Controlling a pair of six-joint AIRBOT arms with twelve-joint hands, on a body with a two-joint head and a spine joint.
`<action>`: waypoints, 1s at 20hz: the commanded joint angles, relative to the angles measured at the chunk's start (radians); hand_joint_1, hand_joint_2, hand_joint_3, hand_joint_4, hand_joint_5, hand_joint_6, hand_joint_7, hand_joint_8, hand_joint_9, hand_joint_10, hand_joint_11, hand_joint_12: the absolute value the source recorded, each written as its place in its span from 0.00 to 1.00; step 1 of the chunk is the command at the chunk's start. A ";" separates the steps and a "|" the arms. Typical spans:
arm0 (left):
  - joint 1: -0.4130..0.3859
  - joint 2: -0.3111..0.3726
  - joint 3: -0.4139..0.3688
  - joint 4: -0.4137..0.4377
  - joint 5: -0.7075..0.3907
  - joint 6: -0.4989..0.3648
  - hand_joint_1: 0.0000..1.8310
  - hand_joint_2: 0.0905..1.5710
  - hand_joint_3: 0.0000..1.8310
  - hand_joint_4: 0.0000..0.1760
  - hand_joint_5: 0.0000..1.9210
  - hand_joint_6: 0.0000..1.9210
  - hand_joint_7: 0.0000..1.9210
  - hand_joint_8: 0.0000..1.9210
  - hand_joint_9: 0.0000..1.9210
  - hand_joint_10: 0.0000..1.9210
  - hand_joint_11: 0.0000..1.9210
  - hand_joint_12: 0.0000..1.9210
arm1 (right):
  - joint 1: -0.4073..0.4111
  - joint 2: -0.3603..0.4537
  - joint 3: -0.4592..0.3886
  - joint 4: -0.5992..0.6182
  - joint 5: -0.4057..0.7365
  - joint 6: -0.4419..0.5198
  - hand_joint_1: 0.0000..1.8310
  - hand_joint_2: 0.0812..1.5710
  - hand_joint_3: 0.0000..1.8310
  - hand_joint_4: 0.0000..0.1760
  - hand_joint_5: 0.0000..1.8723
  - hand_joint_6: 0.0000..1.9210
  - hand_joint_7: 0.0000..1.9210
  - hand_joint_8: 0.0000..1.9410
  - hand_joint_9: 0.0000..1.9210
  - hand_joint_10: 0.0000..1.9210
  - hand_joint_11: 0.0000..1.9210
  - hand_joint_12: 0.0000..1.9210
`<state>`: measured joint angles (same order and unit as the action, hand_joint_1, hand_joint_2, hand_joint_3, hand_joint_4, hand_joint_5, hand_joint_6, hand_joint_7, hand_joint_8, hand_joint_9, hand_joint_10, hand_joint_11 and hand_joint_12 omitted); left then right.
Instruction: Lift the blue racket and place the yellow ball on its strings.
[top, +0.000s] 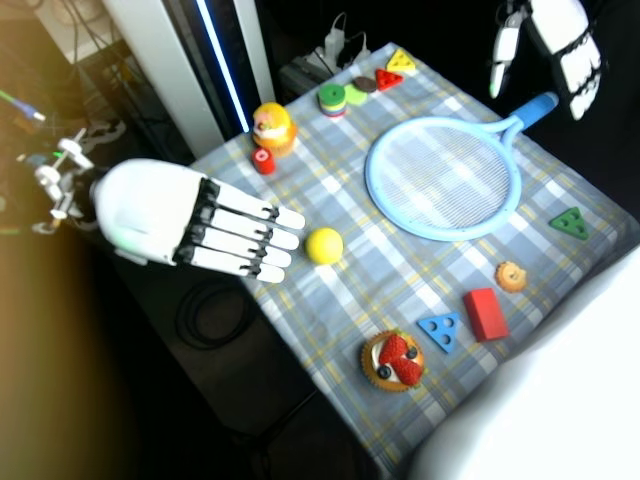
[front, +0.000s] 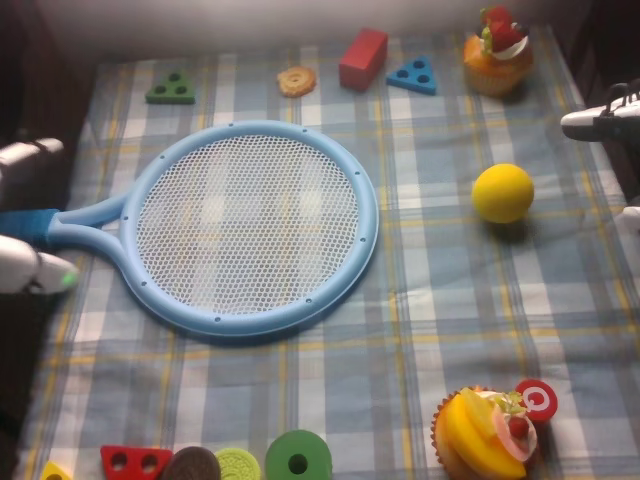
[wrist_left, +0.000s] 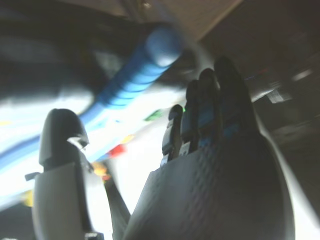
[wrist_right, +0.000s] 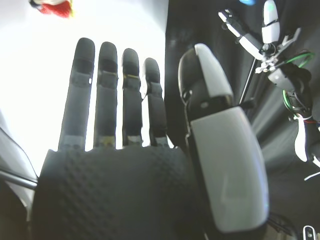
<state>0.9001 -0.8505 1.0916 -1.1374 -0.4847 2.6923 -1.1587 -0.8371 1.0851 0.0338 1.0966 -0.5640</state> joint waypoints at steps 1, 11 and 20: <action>-0.007 0.006 0.016 -0.003 -0.074 0.032 0.37 0.55 0.00 1.00 0.02 0.00 0.14 0.00 0.10 0.00 0.00 0.18 | 0.006 0.004 0.004 0.020 0.124 0.006 0.49 0.80 0.00 0.00 0.25 0.00 0.30 0.01 0.28 0.01 0.22 0.11; -0.007 0.046 0.019 -0.085 -0.056 0.162 0.38 0.59 0.00 1.00 0.06 0.00 0.12 0.00 0.09 0.00 0.00 0.16 | -0.006 -0.004 0.006 0.019 0.123 0.008 0.45 0.81 0.00 0.00 0.25 0.00 0.33 0.00 0.33 0.00 0.26 0.10; -0.032 -0.027 0.089 -0.159 0.000 0.231 0.53 0.56 0.00 1.00 0.16 0.01 0.22 0.00 0.17 0.00 0.00 0.35 | -0.006 -0.009 0.009 0.019 0.118 0.010 0.44 0.82 0.00 0.00 0.25 0.00 0.32 0.00 0.32 0.00 0.24 0.08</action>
<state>0.8719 -0.8780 1.1744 -1.3170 -0.4164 2.9200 -1.1709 -0.8455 1.0893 0.0319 1.0950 -0.5613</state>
